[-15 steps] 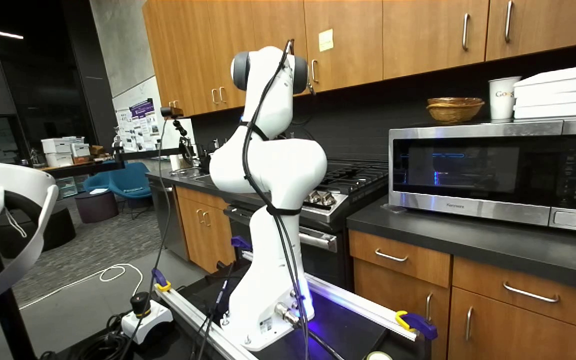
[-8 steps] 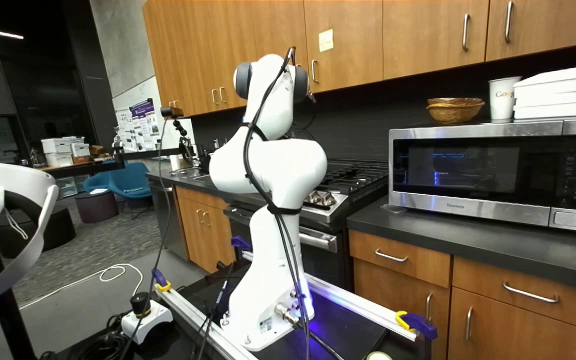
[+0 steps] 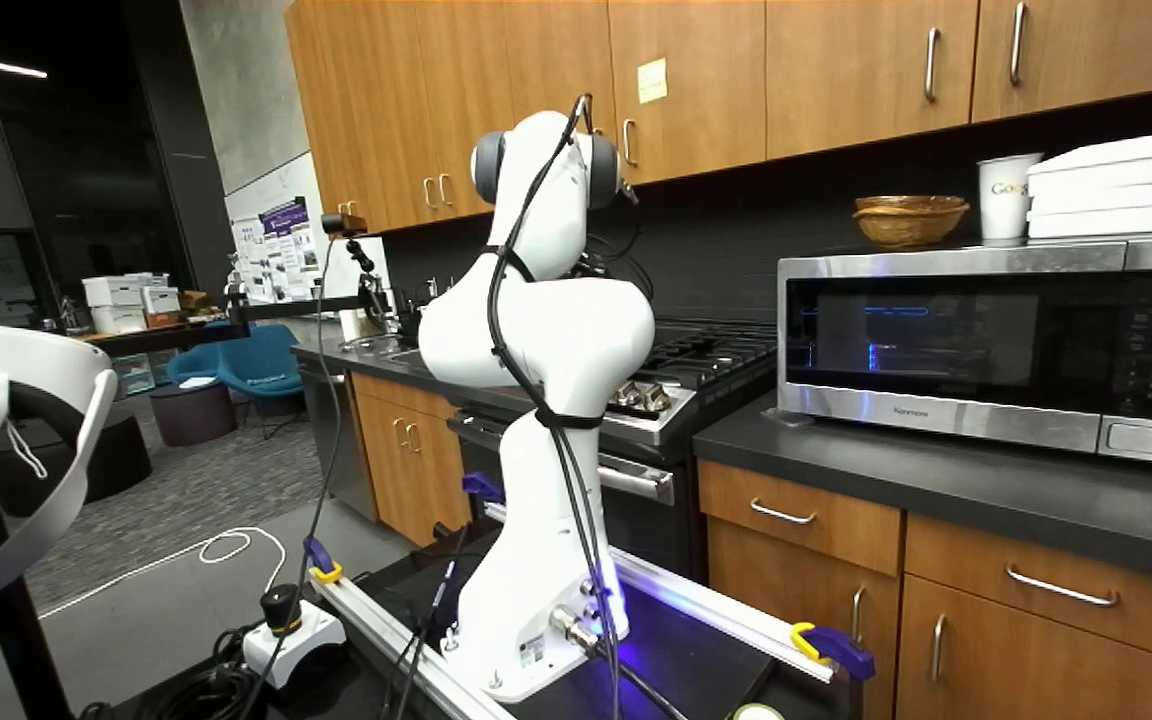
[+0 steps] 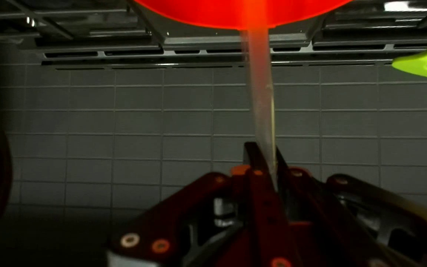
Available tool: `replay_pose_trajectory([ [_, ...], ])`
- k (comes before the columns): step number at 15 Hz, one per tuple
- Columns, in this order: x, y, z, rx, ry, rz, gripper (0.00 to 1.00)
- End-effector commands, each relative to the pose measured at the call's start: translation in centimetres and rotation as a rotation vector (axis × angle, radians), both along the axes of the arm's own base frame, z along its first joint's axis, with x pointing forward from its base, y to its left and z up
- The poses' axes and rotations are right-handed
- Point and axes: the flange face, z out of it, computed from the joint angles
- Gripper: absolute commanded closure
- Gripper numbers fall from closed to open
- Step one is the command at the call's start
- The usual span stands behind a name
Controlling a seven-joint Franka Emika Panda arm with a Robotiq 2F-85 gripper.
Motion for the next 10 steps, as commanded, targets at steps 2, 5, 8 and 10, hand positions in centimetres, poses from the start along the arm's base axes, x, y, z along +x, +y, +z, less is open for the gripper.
replay_pose_trajectory([
  [2,1.1,-1.8,2.0,-0.006,-0.055,-0.033,0.99],
  [5,1.4,-2.7,2.6,0.011,-0.059,-0.057,0.99],
  [8,1.3,-3.3,3.1,0.059,-0.049,-0.089,0.99],
  [10,1.4,-4.0,3.0,0.08,-0.044,-0.107,0.99],
])
